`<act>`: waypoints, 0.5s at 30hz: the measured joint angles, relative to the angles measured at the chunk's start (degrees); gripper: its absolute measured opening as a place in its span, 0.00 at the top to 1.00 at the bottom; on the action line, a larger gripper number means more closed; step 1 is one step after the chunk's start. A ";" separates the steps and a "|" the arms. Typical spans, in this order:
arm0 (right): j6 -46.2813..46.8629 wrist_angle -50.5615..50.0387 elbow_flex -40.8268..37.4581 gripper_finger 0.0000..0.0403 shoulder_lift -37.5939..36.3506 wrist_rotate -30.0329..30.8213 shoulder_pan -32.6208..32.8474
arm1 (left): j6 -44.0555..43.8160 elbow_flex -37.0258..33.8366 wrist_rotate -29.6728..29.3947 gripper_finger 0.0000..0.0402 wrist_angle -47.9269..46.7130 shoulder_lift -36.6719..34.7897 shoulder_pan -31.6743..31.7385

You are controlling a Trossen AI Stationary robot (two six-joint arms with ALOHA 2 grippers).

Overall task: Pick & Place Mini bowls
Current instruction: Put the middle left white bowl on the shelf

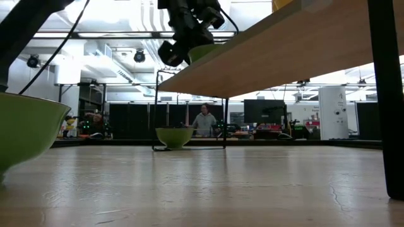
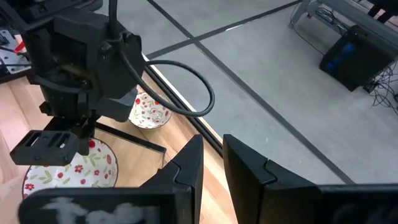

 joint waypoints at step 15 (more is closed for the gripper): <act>-0.07 -0.07 0.00 0.86 0.00 0.00 0.00 | -0.17 0.35 0.00 0.75 0.39 -0.36 0.01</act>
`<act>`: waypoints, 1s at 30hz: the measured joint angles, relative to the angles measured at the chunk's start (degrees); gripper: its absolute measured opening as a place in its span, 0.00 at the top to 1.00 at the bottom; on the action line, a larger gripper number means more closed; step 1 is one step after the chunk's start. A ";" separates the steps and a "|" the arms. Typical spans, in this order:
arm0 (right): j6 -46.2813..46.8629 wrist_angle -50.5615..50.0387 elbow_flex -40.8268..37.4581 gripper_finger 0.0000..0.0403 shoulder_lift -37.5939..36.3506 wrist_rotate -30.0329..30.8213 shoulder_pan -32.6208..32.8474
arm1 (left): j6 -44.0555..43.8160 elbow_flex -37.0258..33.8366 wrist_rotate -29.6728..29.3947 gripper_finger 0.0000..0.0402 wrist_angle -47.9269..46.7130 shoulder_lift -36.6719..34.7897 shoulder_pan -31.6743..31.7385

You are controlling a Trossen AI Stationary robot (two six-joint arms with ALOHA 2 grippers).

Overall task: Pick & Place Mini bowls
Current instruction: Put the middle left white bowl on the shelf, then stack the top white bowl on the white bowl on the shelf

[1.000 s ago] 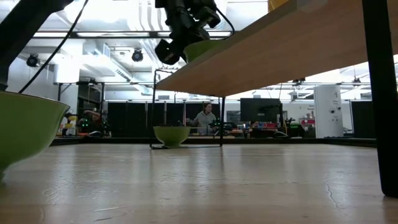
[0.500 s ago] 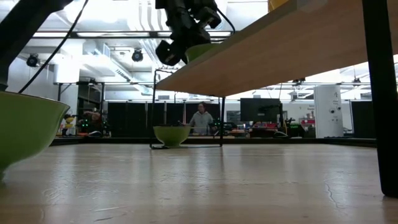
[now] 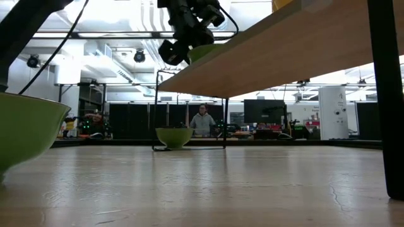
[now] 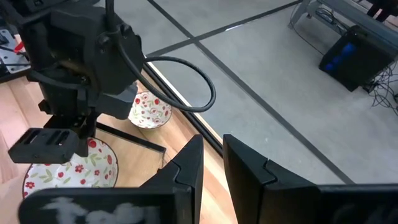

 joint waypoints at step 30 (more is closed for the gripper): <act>0.16 -1.00 -0.11 0.86 0.02 0.11 -0.02 | 4.73 0.84 -11.84 0.75 -8.11 -5.78 13.39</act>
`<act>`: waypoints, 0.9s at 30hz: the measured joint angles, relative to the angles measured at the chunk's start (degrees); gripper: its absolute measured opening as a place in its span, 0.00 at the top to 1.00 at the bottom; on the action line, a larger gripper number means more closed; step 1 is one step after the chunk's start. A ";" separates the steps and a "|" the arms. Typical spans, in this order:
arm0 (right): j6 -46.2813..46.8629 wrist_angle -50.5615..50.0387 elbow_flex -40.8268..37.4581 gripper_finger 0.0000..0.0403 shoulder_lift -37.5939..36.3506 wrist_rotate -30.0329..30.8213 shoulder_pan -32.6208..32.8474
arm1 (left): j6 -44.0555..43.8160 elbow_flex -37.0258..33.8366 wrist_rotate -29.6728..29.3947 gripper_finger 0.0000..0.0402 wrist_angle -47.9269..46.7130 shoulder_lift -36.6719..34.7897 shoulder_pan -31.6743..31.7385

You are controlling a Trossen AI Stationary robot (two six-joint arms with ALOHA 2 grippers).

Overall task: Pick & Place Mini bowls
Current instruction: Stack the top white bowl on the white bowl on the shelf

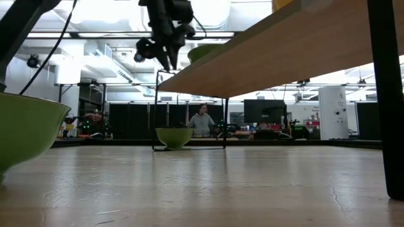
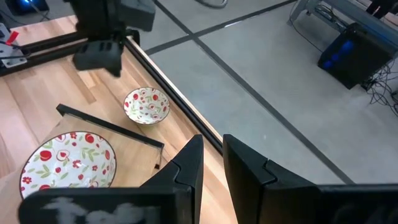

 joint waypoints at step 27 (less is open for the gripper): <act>-1.95 -0.02 0.00 0.86 0.00 0.00 0.00 | -2.49 -19.48 -8.40 0.75 12.11 0.55 9.05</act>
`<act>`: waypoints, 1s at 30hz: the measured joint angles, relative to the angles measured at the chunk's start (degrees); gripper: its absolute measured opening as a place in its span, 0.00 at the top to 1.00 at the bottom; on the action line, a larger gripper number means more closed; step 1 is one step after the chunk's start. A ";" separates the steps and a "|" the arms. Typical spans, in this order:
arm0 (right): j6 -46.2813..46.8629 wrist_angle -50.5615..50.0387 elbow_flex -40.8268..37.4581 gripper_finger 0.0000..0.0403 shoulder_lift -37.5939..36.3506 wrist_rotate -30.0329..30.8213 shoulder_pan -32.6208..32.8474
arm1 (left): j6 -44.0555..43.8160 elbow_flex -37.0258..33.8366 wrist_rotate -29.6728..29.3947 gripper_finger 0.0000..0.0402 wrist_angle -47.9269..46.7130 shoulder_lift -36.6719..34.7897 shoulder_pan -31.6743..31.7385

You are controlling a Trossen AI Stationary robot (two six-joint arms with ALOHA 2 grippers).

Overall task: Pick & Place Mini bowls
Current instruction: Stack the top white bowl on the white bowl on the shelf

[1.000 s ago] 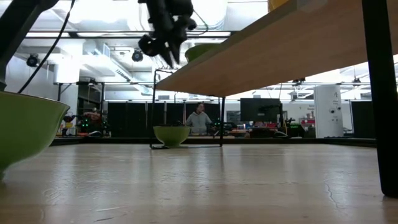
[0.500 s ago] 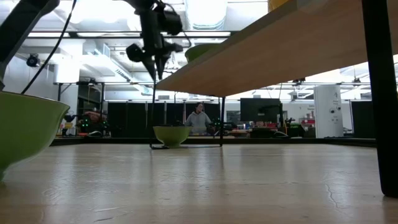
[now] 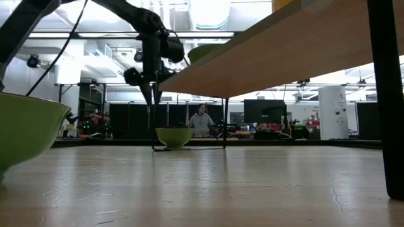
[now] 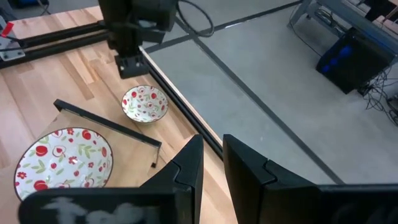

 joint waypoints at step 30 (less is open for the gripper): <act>0.02 0.00 0.00 0.86 0.00 -0.02 0.00 | -8.06 -18.83 6.60 0.75 24.89 -0.07 1.11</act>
